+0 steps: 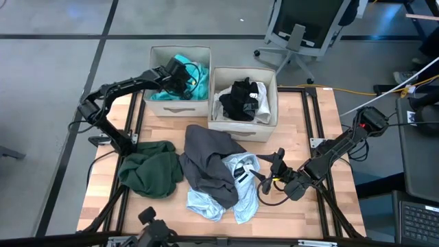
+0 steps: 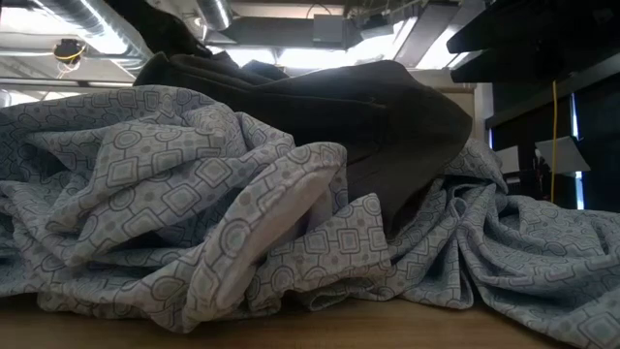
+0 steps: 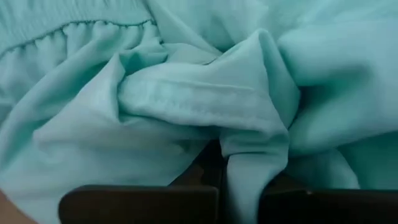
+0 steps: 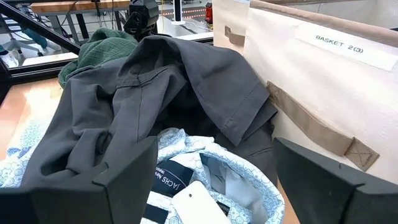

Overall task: Sort clothes
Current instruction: Put the light blue shorts into the left laundry organizer

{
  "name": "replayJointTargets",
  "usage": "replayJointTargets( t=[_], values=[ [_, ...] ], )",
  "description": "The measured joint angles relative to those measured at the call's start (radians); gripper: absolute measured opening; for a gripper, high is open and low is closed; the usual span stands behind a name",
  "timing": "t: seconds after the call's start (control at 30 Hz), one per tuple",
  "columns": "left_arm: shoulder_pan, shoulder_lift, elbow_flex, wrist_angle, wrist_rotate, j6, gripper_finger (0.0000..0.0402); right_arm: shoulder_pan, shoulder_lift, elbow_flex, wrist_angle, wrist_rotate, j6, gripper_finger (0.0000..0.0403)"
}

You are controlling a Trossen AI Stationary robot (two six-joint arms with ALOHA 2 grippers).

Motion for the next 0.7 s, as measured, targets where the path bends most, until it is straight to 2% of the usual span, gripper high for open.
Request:
replayJointTargets(
  t=[0.17, 0.37, 0.57, 0.7],
  values=[
    [0.022, -0.001, -0.004, 0.008, 0.0, -0.064, 0.0034, 0.0, 0.0, 0.0, 0.0, 0.0, 0.0, 0.0316],
    [0.031, -0.001, 0.015, -0.02, 0.0, -0.067, 0.0115, 0.0, 0.0, 0.0, 0.002, 0.0, 0.0, 0.0316],
    [0.031, -0.001, 0.168, -0.148, 0.023, -0.086, 0.0196, 0.0, 0.0, 0.0, 0.001, 0.0, 0.0, 0.0316],
    [0.031, -0.006, 0.299, -0.256, 0.024, -0.082, 0.0226, 0.0, 0.0, 0.0, 0.001, 0.0, 0.0, 0.0316]
  ],
)
